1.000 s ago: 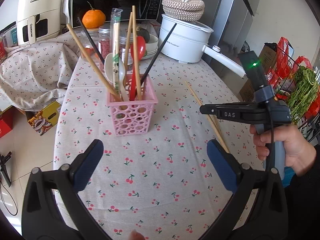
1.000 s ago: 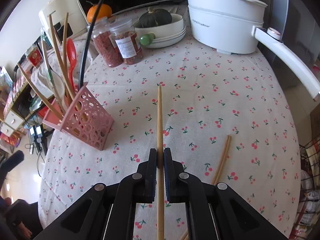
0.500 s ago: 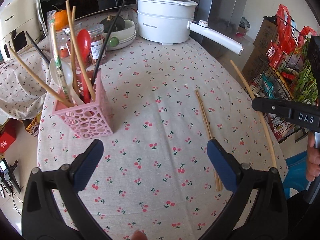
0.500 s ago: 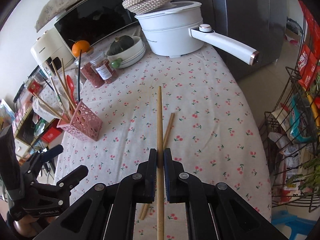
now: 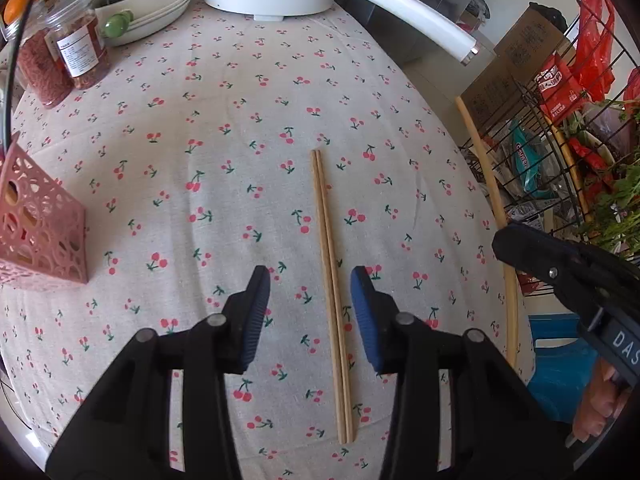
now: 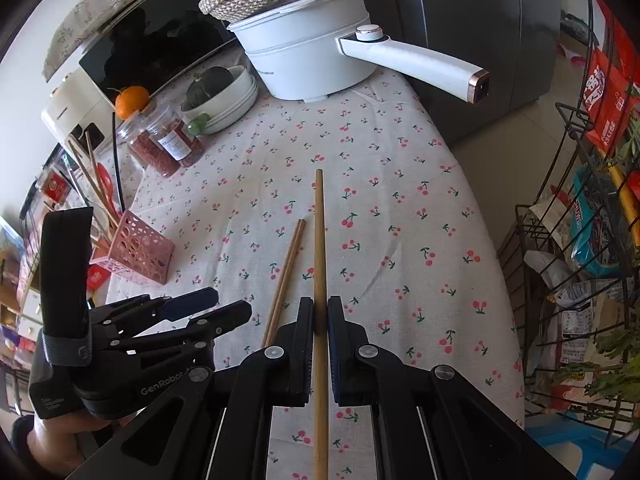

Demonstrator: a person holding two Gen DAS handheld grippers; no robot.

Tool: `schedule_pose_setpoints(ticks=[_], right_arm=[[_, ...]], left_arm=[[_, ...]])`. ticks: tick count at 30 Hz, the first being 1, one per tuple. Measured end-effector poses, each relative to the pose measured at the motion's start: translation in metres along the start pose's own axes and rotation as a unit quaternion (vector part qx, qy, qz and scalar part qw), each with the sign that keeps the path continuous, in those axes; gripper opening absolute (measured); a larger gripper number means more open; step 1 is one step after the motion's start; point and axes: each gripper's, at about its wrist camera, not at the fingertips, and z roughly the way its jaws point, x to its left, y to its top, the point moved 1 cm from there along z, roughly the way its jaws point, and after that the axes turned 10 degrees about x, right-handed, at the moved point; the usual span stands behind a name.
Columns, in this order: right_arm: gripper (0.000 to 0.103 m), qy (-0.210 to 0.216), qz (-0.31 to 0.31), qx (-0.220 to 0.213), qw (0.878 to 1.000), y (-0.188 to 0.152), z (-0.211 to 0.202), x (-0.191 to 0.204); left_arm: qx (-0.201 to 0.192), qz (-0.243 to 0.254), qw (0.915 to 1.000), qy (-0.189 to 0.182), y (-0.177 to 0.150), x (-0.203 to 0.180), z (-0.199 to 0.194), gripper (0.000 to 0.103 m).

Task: Organize utensils
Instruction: 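Close the left tool on the second wooden chopstick and lift it upright, then carry both upright wooden chopsticks over the pink caddy with both tools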

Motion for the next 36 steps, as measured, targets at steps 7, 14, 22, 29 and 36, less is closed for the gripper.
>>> schedule_pose_setpoints(ticks=[7,14,22,29,36], right_arm=[[0.007,0.006,0.012,0.006,1.000,0.010,0.005,-0.017],[0.007,0.008,0.017,0.007,1.000,0.014,0.007,-0.022],[0.007,0.008,0.002,-0.001,1.000,0.014,0.006,-0.007],[0.007,0.036,-0.007,-0.012,0.999,0.012,0.001,0.014],[0.007,0.058,-0.022,-0.043,0.997,0.013,-0.010,0.046]], left_arm=[[0.041,-0.004,0.9989,-0.025,0.019,-0.009,0.031,0.028],[0.058,0.017,0.9982,0.001,0.021,-0.016,0.041,0.011],[0.001,0.024,0.9997,0.005,0.005,0.001,0.008,0.010],[-0.073,0.039,0.9965,-0.002,-0.019,0.023,-0.054,0.010],[-0.136,0.048,0.9895,0.002,-0.038,0.046,-0.097,0.010]])
